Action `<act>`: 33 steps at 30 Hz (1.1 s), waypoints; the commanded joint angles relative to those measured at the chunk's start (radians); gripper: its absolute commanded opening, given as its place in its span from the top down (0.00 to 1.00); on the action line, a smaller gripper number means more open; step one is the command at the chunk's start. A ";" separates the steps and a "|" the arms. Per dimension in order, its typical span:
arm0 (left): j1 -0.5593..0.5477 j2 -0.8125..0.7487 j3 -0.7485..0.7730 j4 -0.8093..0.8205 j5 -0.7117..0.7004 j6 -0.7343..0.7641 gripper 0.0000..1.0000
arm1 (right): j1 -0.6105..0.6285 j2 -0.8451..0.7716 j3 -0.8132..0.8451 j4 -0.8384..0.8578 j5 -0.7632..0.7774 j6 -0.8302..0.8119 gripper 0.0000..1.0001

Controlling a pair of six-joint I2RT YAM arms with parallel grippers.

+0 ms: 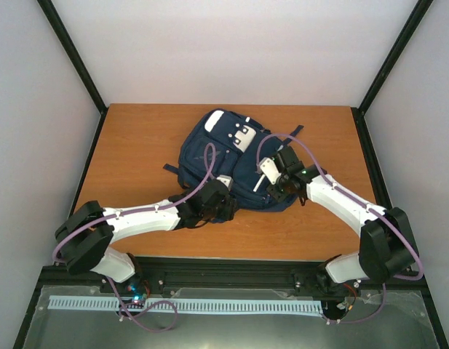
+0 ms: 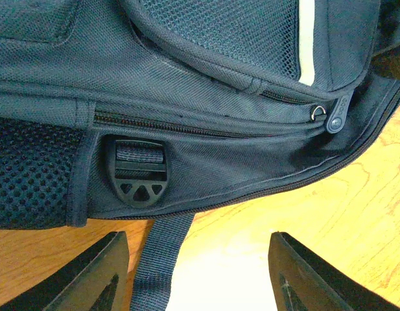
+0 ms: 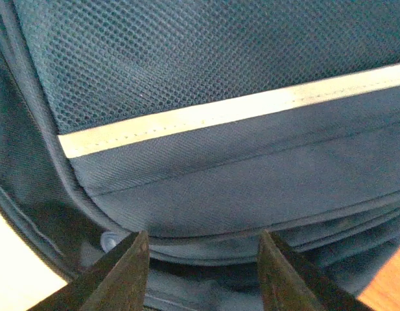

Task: Pack the student bag
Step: Zip the student bag at the center of the board.

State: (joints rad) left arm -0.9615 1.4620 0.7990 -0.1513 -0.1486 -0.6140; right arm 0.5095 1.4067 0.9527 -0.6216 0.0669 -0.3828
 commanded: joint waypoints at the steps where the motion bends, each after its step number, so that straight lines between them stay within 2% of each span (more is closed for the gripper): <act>1: -0.001 -0.007 0.007 0.016 -0.004 -0.015 0.39 | -0.050 -0.033 -0.021 0.028 -0.230 0.069 0.47; 4: -0.002 -0.009 0.005 0.011 -0.010 -0.016 0.39 | -0.051 -0.014 -0.034 0.032 -0.271 0.076 0.41; 12: -0.001 0.007 0.014 0.024 0.007 -0.024 0.39 | -0.047 0.095 -0.008 0.034 -0.206 0.082 0.40; 18: -0.002 -0.003 0.008 0.024 -0.001 -0.024 0.39 | -0.028 0.028 -0.040 0.029 -0.128 0.056 0.38; 23: -0.002 -0.014 0.008 0.029 -0.005 -0.031 0.39 | -0.028 -0.040 -0.093 0.019 -0.191 0.035 0.28; 30: -0.002 -0.046 -0.015 0.047 -0.010 -0.062 0.39 | -0.027 0.066 -0.055 -0.005 -0.258 0.055 0.30; 33: -0.002 -0.075 -0.034 0.046 -0.030 -0.068 0.39 | -0.023 0.099 -0.044 0.001 -0.227 0.064 0.31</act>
State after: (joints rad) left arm -0.9615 1.4391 0.7822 -0.1383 -0.1490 -0.6525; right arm 0.4786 1.4723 0.8787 -0.6117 -0.1551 -0.3347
